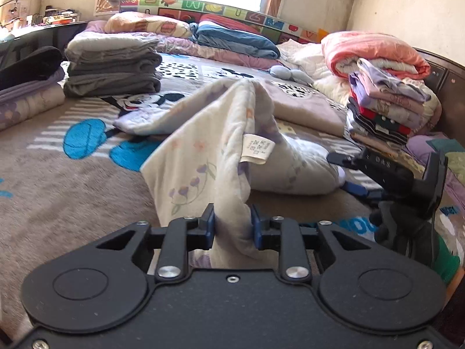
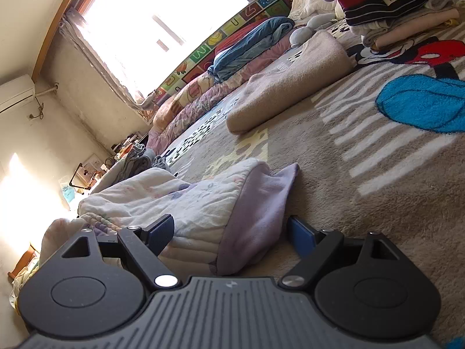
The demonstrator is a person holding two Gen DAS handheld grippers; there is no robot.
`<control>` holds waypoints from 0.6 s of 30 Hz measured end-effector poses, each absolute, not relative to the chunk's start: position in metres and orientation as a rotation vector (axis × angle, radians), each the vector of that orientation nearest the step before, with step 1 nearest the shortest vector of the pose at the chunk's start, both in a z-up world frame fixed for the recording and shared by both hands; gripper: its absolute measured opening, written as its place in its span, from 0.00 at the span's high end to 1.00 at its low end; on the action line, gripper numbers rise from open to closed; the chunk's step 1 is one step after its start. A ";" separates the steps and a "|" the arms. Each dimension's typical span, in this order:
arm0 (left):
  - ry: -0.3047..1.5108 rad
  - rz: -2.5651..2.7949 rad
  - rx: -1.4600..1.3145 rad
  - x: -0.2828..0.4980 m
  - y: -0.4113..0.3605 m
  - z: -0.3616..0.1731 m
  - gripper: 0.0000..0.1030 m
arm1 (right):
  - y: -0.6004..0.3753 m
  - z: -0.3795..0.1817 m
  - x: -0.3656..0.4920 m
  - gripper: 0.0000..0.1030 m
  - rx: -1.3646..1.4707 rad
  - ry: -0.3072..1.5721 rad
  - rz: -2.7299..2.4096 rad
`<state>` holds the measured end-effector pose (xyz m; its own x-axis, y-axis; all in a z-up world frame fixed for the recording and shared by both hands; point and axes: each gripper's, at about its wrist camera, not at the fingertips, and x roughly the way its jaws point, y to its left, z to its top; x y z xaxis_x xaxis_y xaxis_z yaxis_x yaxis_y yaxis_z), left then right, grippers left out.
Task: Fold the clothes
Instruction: 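Grasp the lavender cuffs of the cream floral garment with both grippers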
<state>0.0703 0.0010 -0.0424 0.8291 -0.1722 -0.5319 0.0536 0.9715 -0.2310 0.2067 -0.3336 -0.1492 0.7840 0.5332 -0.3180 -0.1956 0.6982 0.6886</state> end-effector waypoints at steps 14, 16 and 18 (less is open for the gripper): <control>0.490 0.155 -0.142 0.160 0.107 -0.029 0.51 | -0.334 -0.149 0.208 0.34 0.745 0.556 0.531; 0.465 0.220 -0.157 0.161 0.117 -0.027 0.46 | -0.335 -0.149 0.209 0.34 0.755 0.560 0.529; 0.415 0.224 -0.186 0.144 0.121 -0.022 0.46 | -0.336 -0.149 0.208 0.34 0.765 0.569 0.528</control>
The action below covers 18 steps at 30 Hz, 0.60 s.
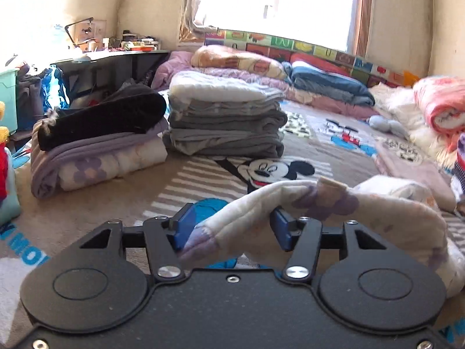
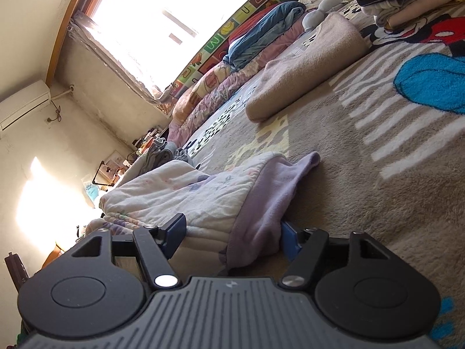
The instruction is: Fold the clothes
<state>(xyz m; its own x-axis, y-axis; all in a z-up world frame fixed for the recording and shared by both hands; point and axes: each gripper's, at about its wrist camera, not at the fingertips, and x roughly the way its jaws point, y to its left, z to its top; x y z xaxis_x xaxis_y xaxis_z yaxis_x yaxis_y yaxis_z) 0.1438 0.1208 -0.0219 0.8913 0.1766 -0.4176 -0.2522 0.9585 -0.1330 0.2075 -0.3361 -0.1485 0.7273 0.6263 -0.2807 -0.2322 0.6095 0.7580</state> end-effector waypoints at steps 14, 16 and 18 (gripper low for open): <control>0.448 0.184 -0.277 0.116 0.144 -0.065 0.25 | -0.311 -0.139 0.190 0.19 0.672 0.630 0.547; 0.446 0.188 -0.302 0.117 0.151 -0.068 0.24 | -0.307 -0.137 0.193 0.20 0.672 0.619 0.543; 0.442 0.193 -0.335 0.118 0.159 -0.070 0.24 | -0.306 -0.135 0.195 0.22 0.690 0.600 0.537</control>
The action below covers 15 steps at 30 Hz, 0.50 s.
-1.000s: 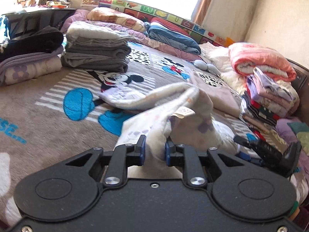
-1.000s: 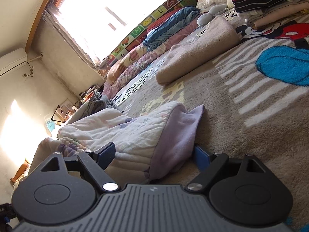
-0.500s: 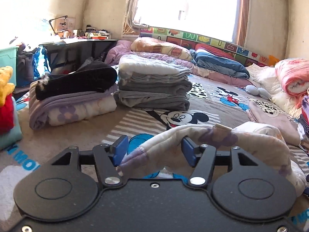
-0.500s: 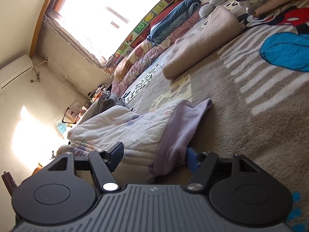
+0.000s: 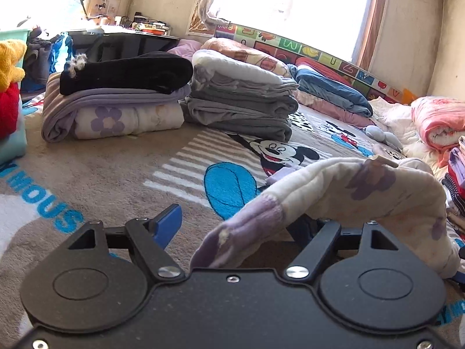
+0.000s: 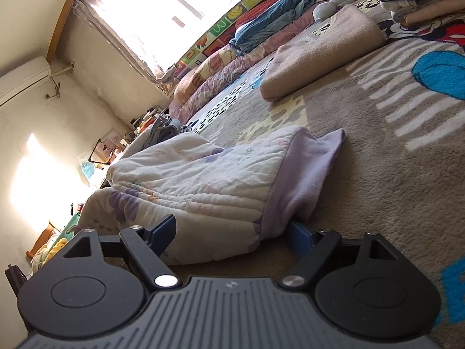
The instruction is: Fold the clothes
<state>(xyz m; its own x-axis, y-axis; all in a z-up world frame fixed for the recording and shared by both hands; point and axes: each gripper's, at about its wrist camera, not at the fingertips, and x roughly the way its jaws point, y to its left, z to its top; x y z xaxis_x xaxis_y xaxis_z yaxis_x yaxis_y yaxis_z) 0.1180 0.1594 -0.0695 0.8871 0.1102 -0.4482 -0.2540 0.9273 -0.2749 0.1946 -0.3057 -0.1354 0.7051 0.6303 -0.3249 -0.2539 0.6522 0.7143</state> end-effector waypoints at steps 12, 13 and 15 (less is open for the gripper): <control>0.423 0.123 -0.584 0.114 0.193 -0.072 0.90 | -0.303 -0.128 0.194 0.68 0.937 0.407 0.572; 0.407 0.102 -0.591 0.111 0.193 -0.068 0.92 | -0.301 -0.126 0.196 0.70 0.955 0.397 0.568; 0.365 0.052 -0.591 0.104 0.190 -0.058 0.93 | -0.297 -0.118 0.197 0.78 0.983 0.372 0.564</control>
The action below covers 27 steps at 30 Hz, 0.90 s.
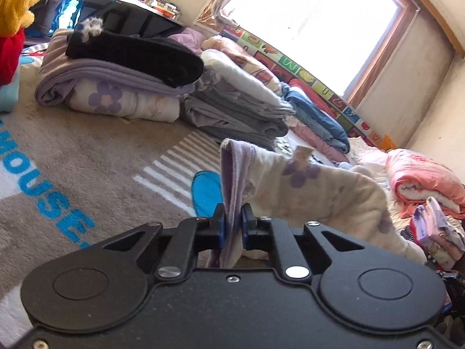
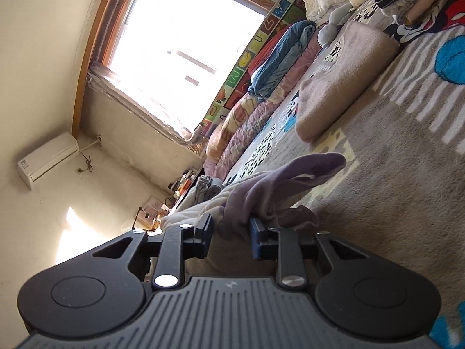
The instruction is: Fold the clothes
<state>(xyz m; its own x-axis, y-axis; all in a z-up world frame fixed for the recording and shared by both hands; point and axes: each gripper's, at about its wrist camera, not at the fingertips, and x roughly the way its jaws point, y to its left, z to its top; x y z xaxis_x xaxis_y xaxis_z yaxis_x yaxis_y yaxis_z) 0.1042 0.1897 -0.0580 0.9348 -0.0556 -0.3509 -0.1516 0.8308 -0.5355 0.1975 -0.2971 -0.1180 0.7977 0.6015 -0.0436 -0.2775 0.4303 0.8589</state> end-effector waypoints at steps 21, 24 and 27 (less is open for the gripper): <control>0.391 0.122 -0.716 0.083 0.208 -0.056 0.22 | -0.288 -0.125 0.171 0.28 0.708 0.619 0.285; 0.402 0.151 -0.704 0.085 0.209 -0.060 0.13 | -0.286 -0.144 0.176 0.29 0.740 0.618 0.254; 0.452 0.167 -0.697 0.097 0.210 -0.070 0.12 | -0.279 -0.144 0.186 0.23 0.736 0.616 0.282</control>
